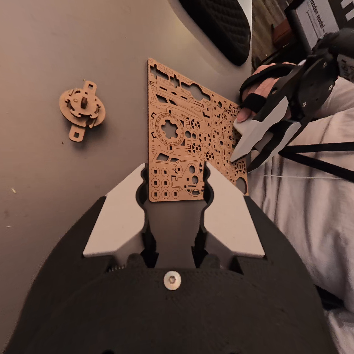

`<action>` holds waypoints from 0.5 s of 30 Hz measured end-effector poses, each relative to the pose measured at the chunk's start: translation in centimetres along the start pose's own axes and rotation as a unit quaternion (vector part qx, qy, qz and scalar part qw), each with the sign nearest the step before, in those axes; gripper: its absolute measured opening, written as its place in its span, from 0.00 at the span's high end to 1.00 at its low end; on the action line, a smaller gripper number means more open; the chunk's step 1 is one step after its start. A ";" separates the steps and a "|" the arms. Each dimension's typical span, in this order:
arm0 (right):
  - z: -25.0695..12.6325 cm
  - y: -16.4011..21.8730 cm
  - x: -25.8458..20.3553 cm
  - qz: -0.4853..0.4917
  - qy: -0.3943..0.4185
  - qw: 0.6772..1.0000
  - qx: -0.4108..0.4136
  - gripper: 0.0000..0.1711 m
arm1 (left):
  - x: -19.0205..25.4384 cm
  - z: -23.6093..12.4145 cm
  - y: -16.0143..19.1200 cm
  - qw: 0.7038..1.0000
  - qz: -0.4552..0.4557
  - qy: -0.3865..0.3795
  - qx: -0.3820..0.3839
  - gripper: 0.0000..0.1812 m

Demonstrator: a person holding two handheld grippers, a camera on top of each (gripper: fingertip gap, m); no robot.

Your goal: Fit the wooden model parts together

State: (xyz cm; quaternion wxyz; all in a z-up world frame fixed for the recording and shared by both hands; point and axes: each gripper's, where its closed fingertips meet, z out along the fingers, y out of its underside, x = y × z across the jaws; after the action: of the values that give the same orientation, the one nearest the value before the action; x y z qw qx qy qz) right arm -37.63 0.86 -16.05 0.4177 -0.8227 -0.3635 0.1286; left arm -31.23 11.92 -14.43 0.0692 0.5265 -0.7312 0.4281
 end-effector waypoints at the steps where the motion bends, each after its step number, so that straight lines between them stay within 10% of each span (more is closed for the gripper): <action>1: -0.1 0.0 -0.1 -0.004 0.003 1.000 0.001 0.74 | 0.1 0.0 0.0 1.000 -0.011 0.003 0.000 0.69; 15: -1.1 -0.7 -0.5 -0.120 0.105 0.987 0.029 0.73 | 5.2 -3.1 -4.6 0.993 -0.039 0.062 0.087 0.70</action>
State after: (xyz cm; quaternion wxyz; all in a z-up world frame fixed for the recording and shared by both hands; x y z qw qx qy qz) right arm -37.79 0.15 -14.86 0.4897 -0.7695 -0.4098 0.0010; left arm -30.81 9.98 -7.09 0.0855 0.5312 -0.6643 0.5189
